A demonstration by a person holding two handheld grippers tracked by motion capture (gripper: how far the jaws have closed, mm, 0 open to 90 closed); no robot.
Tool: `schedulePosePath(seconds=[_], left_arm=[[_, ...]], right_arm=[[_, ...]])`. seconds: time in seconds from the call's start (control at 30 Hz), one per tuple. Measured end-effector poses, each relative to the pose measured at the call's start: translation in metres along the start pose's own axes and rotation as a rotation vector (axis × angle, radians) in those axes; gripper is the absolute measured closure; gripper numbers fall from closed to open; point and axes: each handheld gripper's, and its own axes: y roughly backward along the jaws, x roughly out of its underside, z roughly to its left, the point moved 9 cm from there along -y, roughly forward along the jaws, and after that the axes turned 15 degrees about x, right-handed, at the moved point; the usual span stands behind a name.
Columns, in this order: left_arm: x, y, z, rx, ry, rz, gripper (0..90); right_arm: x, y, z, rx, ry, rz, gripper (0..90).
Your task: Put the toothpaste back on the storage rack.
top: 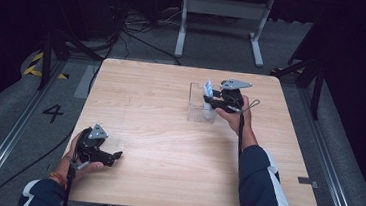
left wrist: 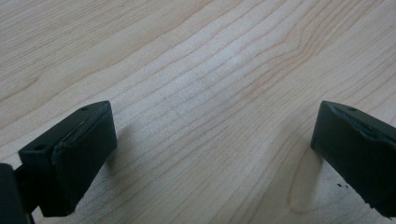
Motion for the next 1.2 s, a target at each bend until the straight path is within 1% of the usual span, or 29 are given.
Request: schedulePosePath(seconds=[0.13,0.3,0.33,0.53,0.97,1.1,1.2], left_arm=[[0.000,0.000,0.000,0.000,0.000,0.000,0.6],[0.000,0.000,0.000,0.000,0.000,0.000,0.6],[0.000,0.000,0.000,0.000,0.001,0.000,0.6],[0.000,0.000,0.000,-0.001,-0.003,-0.001,0.6],[0.000,0.000,0.000,0.000,0.000,0.000,0.6],[0.000,0.000,0.000,-0.001,0.000,0.002,0.6],[0.000,0.000,0.000,-0.001,-0.001,0.002,0.6]], right_arm=[[-0.002,0.001,0.001,-0.004,-0.009,-0.010,52.1],[-0.007,0.005,0.002,0.000,-0.017,-0.026,49.2],[-0.008,0.007,0.003,-0.004,-0.013,-0.025,49.2],[-0.011,0.015,0.007,0.007,0.011,-0.037,46.3],[-0.010,0.030,0.004,0.029,0.053,-0.021,42.7],[-0.011,0.038,0.002,0.035,0.061,-0.020,41.4],[-0.011,0.043,0.003,0.038,0.077,-0.020,40.6]])
